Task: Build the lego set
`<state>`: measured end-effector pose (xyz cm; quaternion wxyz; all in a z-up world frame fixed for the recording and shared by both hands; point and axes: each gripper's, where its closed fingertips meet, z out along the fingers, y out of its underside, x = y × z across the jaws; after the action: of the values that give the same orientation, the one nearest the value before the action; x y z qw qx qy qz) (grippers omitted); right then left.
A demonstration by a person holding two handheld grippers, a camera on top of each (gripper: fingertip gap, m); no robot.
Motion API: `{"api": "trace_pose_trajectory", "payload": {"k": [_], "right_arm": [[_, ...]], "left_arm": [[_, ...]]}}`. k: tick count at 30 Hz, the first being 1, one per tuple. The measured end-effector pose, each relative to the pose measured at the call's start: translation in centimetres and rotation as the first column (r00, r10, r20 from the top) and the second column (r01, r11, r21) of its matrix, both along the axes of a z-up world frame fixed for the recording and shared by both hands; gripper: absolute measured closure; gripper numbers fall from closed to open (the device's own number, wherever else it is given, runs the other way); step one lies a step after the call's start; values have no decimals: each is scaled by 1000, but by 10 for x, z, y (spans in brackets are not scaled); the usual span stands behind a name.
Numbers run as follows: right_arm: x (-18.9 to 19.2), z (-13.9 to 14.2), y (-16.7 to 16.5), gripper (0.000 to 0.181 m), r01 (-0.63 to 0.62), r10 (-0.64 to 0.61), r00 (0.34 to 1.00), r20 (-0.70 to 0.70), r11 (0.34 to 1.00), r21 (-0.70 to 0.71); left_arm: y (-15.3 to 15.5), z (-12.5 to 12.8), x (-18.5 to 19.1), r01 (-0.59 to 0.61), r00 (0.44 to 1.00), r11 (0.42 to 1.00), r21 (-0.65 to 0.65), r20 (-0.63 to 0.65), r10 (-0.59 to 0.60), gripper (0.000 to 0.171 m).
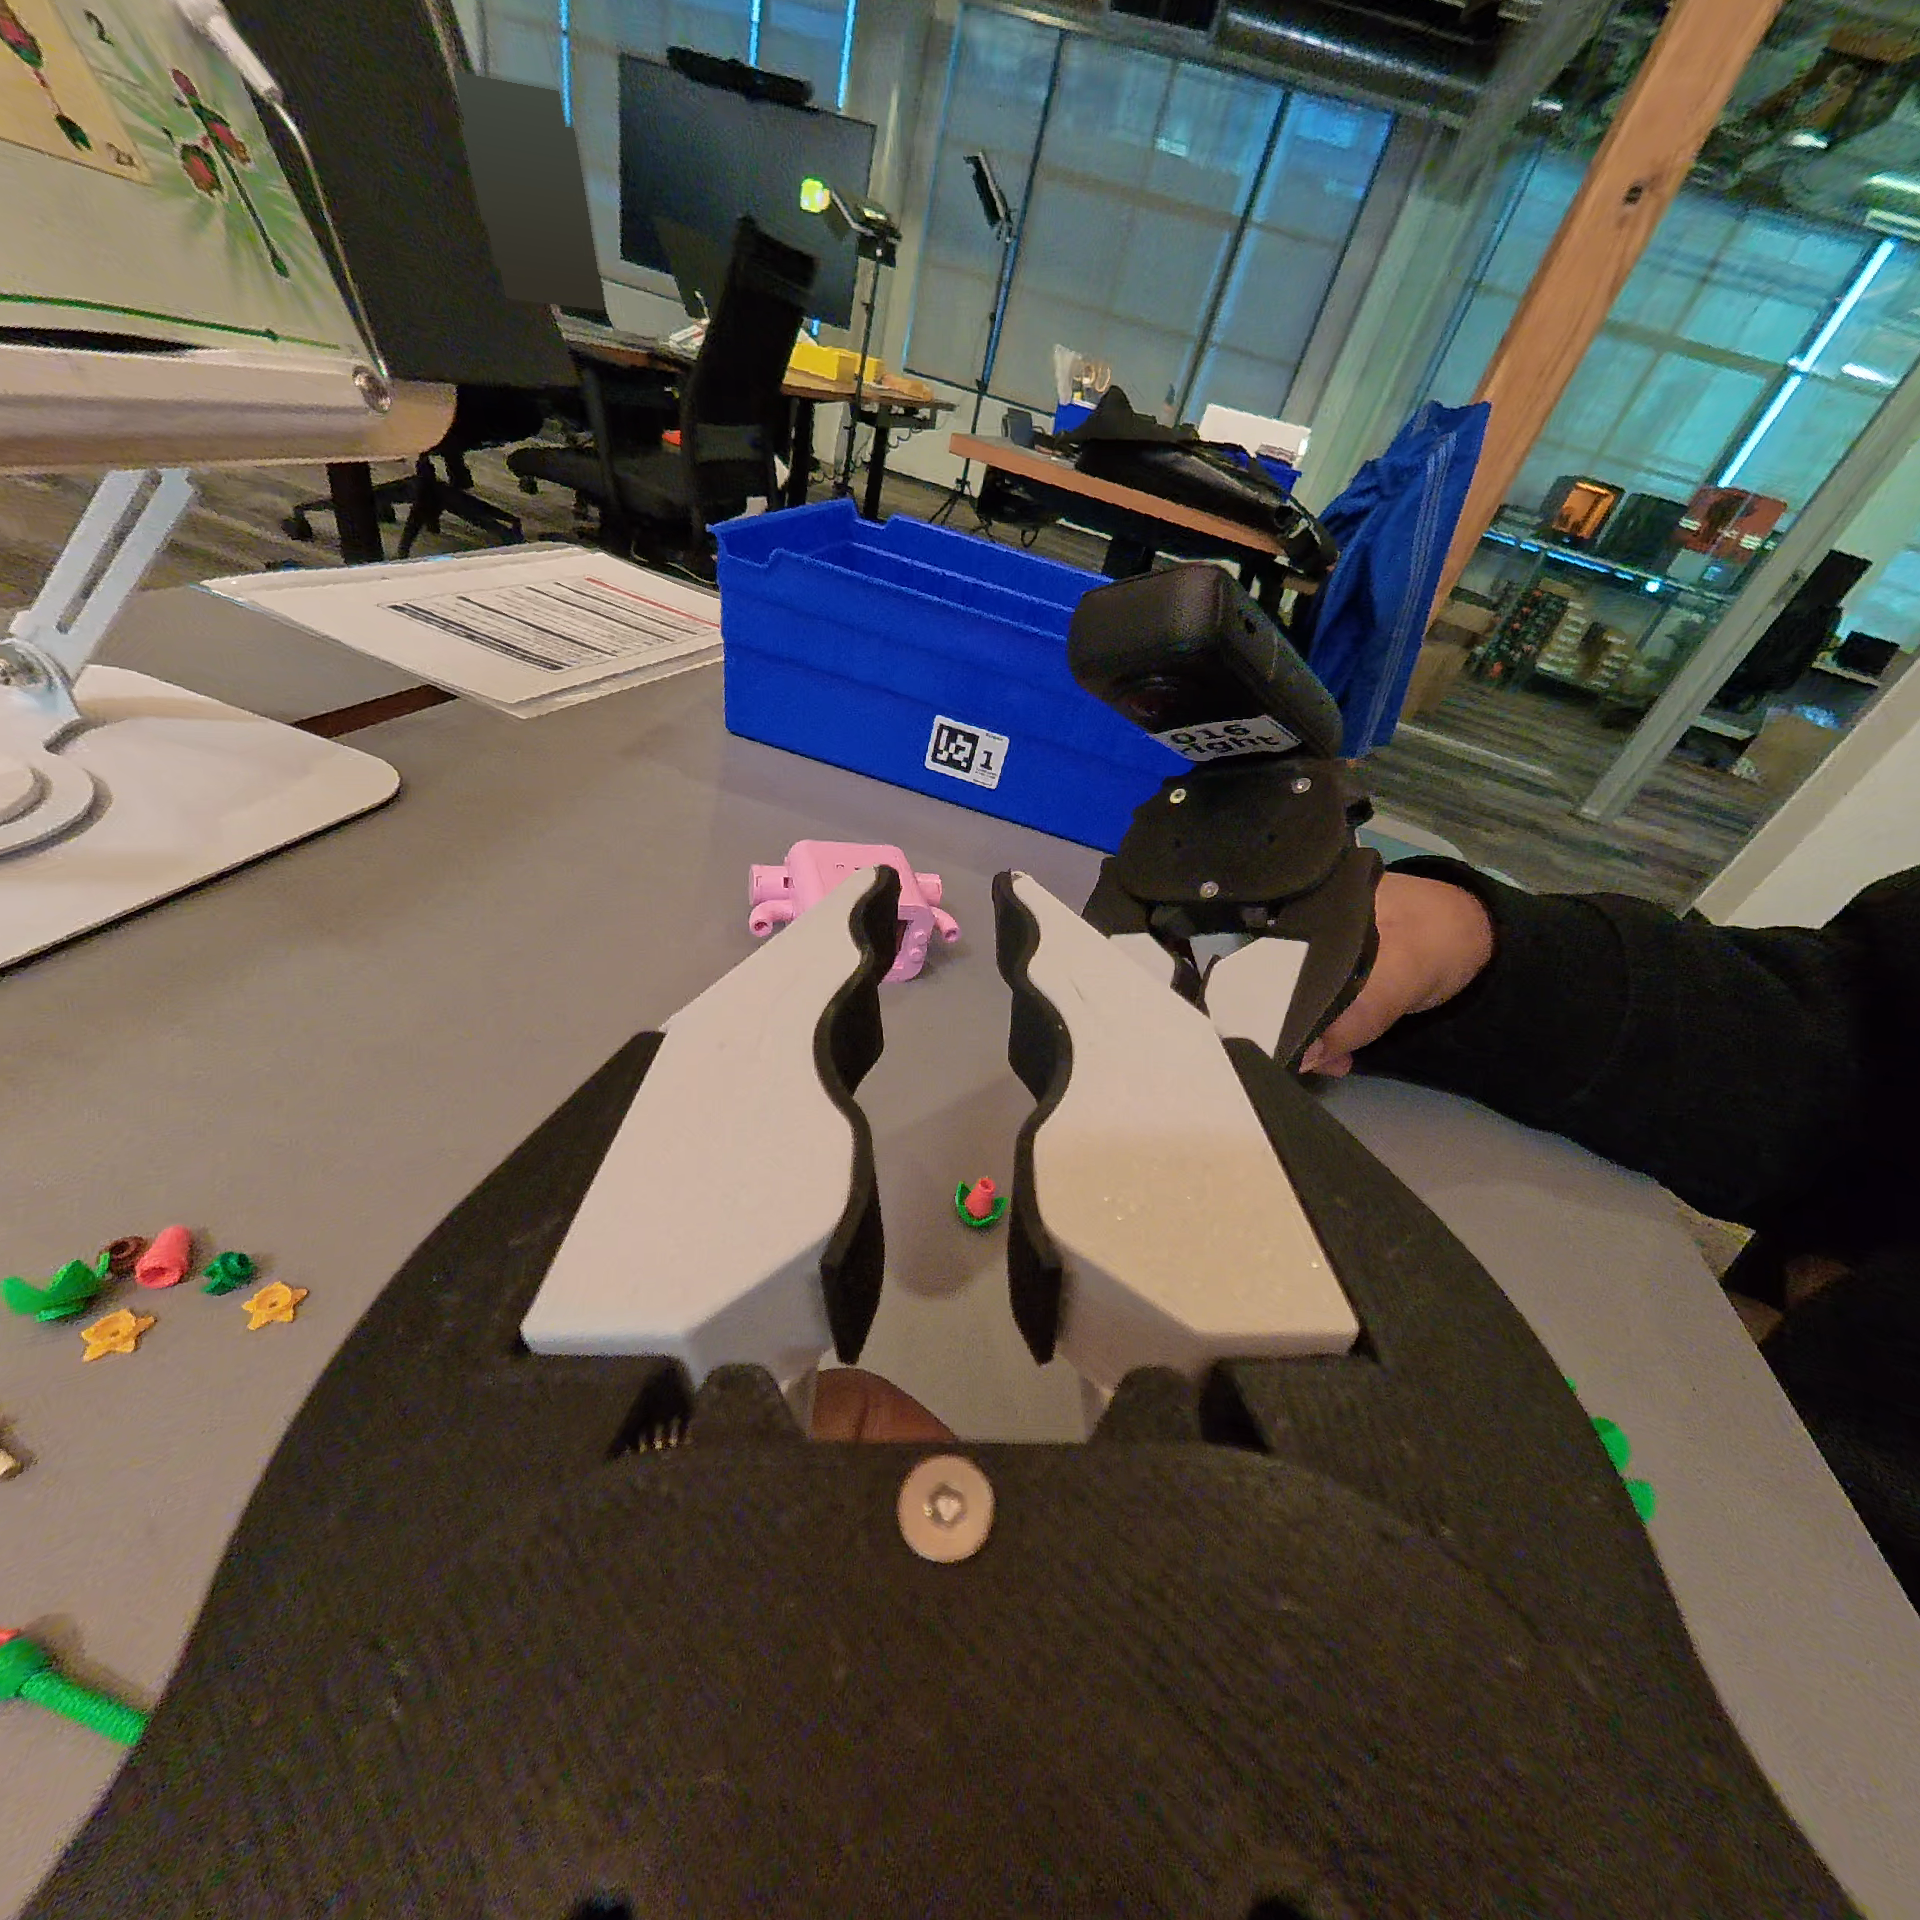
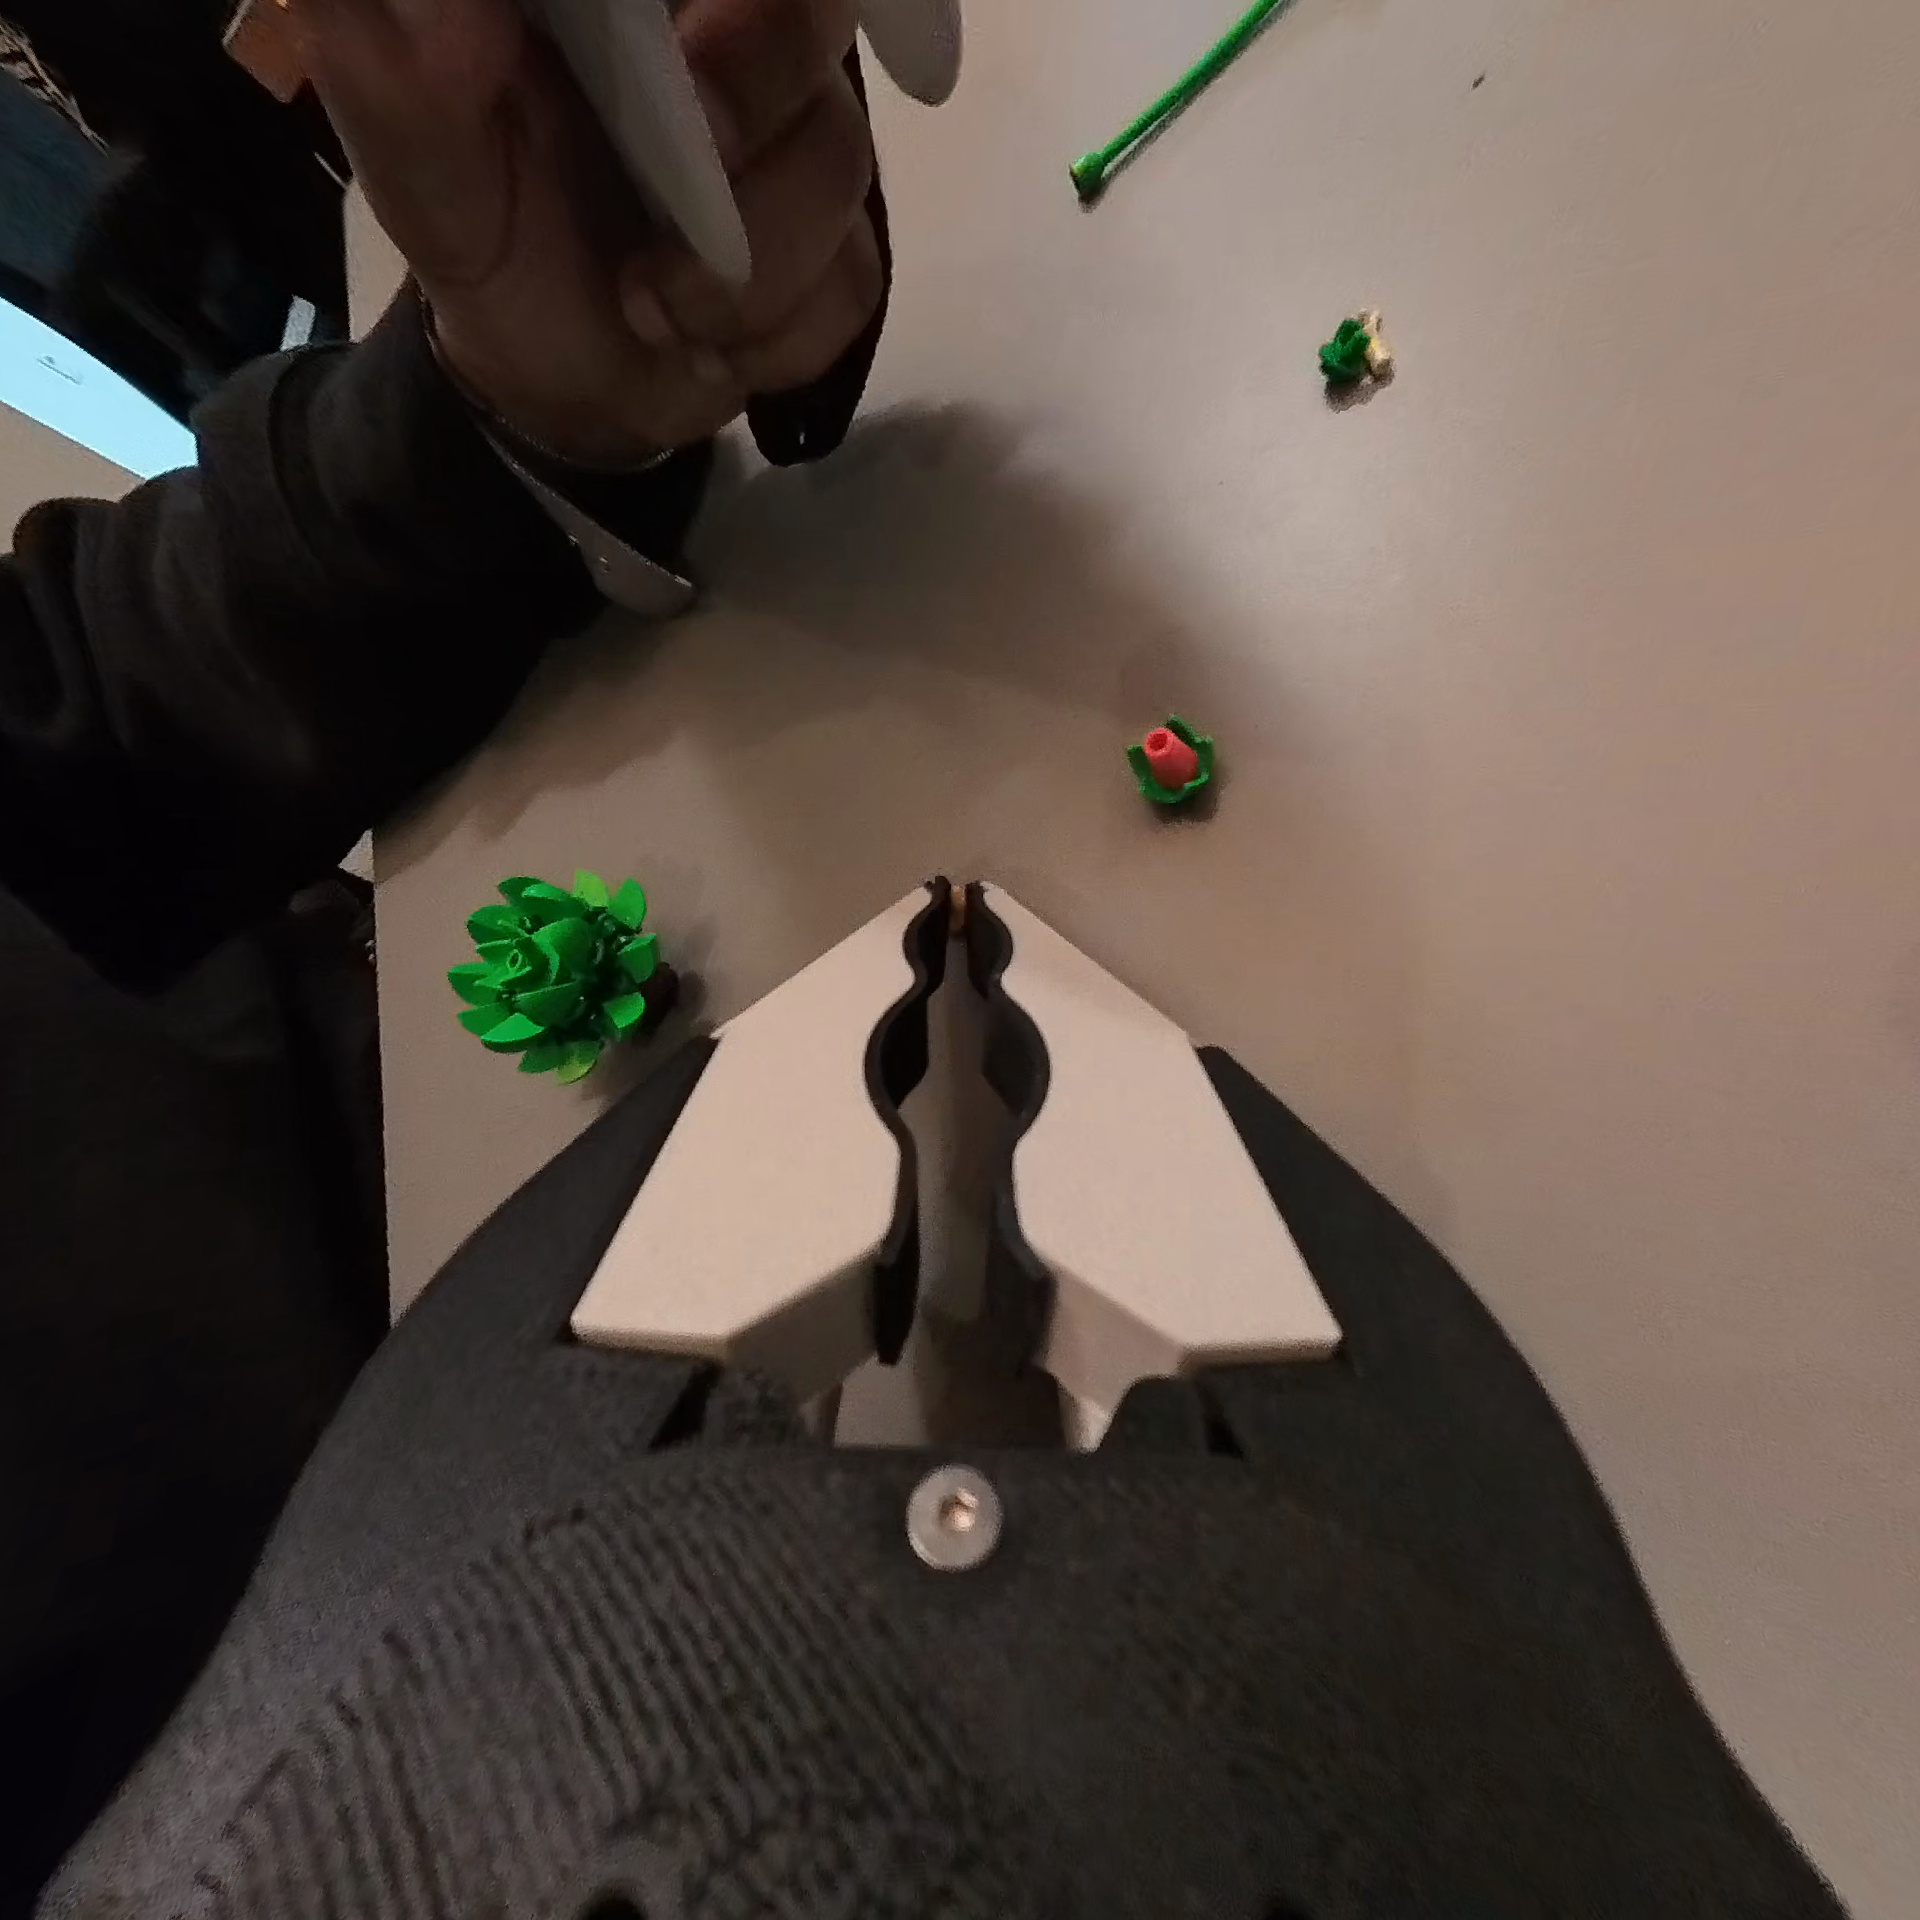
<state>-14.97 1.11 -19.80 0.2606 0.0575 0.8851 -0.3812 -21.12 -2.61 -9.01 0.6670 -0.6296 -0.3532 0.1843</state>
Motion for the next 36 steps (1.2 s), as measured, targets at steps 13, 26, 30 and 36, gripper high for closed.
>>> {"api": "trace_pose_trajectory", "payload": {"k": [13, 26, 30, 36], "right_arm": [[-14, 7, -1, 173, 36, -37, 999, -19, 998, -49], [-33, 22, 9, 154, 251, -305, 850, -429, 951, -179], [-21, 8, 17, 141, 265, -294, 760, -580, 955, -136], [-21, 3, 14, 144, 268, -277, 726, -629, 957, -112]], "left_arm": [[8, -8, 0, 17, 1000, 998, -65, 2, -16, 155], [6, -12, -1, 11, 1000, 997, -71, 4, -11, 157], [9, -15, -1, 18, 1000, 996, -84, 12, -17, 157], [14, -21, -1, 27, 999, 992, -122, 20, -25, 158]]}}
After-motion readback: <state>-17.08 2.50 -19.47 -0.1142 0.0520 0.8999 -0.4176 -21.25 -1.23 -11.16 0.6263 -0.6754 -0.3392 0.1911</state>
